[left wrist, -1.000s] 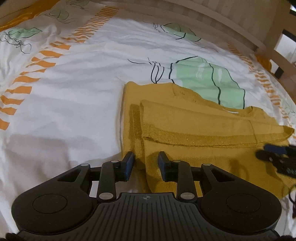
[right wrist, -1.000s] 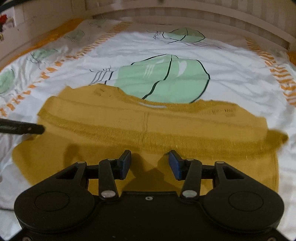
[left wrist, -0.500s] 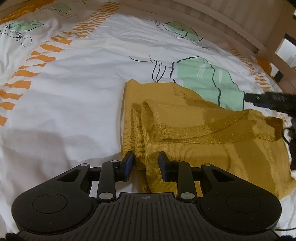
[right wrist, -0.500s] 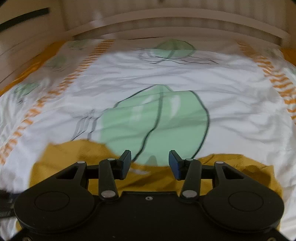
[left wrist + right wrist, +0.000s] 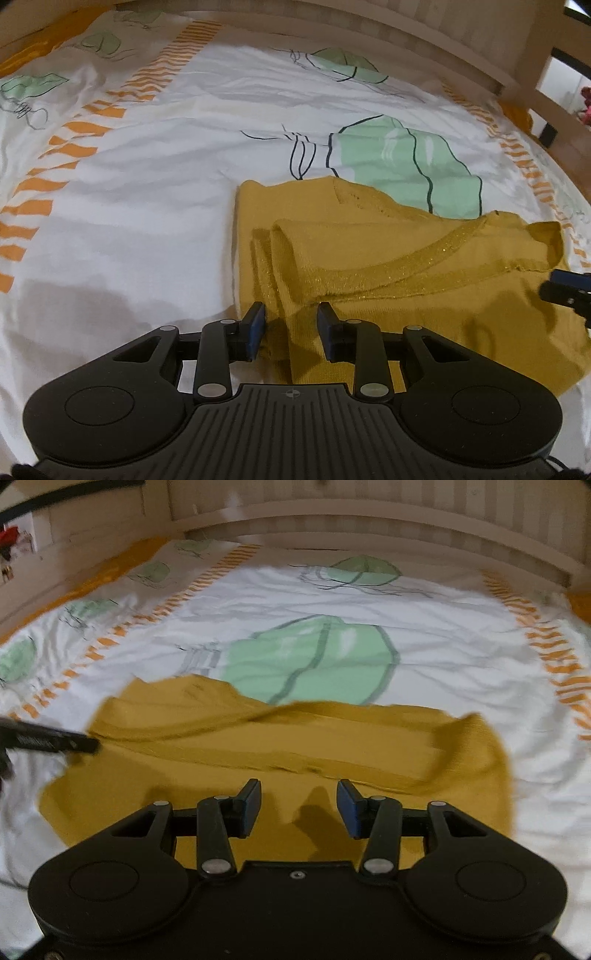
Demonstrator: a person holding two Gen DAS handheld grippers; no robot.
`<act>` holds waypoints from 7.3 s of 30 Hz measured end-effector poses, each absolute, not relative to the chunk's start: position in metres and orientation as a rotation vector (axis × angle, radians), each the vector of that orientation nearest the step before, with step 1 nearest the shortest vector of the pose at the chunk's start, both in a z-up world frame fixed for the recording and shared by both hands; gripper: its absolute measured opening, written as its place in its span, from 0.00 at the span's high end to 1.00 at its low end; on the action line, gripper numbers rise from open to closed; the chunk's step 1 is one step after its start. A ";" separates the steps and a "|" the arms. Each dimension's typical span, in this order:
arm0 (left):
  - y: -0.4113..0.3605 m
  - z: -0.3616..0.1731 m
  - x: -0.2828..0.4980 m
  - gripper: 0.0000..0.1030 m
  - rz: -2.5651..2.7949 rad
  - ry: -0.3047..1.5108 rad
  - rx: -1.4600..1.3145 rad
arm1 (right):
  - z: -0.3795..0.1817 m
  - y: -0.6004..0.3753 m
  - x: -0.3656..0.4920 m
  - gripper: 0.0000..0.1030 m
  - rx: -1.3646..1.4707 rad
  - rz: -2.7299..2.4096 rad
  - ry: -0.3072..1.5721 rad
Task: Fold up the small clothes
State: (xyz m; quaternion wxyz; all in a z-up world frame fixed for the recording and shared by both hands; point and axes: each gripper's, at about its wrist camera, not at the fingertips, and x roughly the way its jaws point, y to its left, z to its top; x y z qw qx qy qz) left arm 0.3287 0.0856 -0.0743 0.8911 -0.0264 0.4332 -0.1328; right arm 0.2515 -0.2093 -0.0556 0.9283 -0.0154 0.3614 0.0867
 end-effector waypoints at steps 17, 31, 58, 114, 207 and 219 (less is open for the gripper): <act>0.096 -0.075 0.411 0.71 -0.242 0.907 -0.105 | -0.070 -0.279 0.306 0.46 -0.016 0.084 0.726; 0.108 -0.070 0.438 0.71 -0.141 0.909 -0.220 | -0.055 -0.311 0.313 0.46 0.103 -0.010 0.685; 0.087 -0.050 0.324 0.71 -0.213 0.899 -0.211 | -0.056 -0.221 0.377 0.46 0.104 0.134 0.784; -0.087 -0.072 0.335 0.63 -0.291 1.061 -0.057 | -0.104 -0.406 0.244 0.01 0.850 0.142 0.858; 0.157 -0.010 0.326 0.62 -0.174 0.886 -0.304 | -0.062 -0.052 0.310 0.59 0.263 0.440 0.830; 0.156 -0.012 0.326 0.62 -0.182 0.899 -0.318 | -0.035 -0.082 0.281 0.59 0.319 0.501 0.713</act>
